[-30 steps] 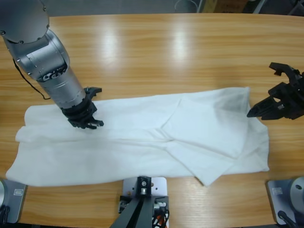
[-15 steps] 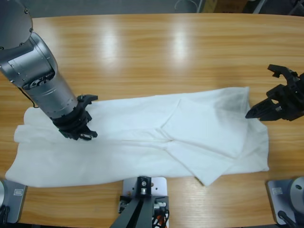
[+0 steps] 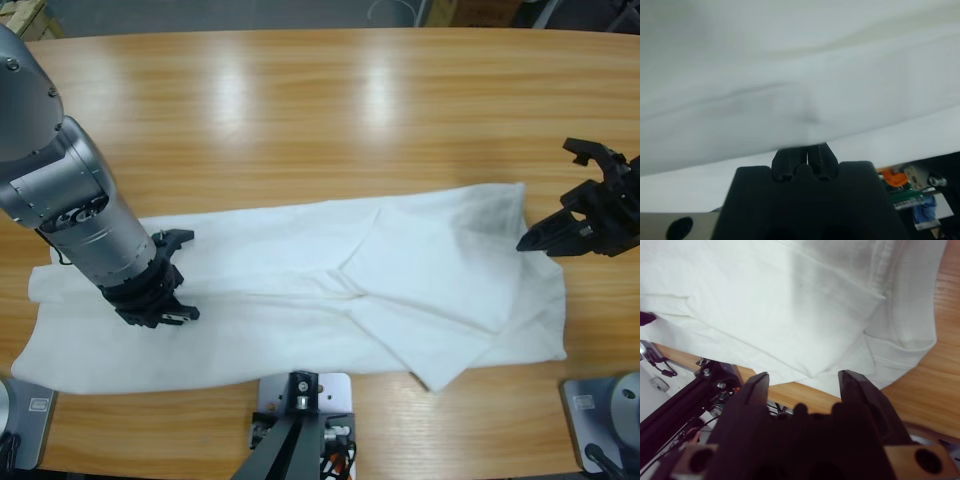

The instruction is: Fold clothes

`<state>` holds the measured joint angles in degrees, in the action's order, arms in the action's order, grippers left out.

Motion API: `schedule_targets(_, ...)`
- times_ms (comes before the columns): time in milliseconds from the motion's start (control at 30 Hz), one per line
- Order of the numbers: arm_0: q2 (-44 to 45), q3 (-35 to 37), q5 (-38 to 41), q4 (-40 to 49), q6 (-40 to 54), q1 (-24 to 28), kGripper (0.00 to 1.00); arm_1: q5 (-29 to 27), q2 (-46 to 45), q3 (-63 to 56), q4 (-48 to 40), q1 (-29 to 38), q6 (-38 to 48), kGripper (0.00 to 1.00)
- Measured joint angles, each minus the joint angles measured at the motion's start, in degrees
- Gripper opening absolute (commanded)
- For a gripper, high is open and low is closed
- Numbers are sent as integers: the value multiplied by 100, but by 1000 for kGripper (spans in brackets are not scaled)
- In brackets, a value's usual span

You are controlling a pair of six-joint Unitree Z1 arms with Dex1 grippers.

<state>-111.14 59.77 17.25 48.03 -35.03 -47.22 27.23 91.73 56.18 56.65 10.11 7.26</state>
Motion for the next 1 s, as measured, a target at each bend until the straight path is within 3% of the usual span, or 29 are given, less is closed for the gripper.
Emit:
schedule_targets(200, 1091, 26, 95, -34, -234, 32, 0, 0, 0, -40, -70, 0, 0, 572)
schedule_targets(300, 1267, 28, -50, -34, -243, 324, 0, 0, 1, -61, -113, 0, 0, 572)
schedule_targets(567, 885, 173, -1034, -35, 220, 1205, 0, -8, 0, -88, -174, 0, 0, 568)
schedule_targets(1000, 362, 141, -1153, -193, 860, 1030, 0, -322, 239, -260, -553, 0, 265, 577)
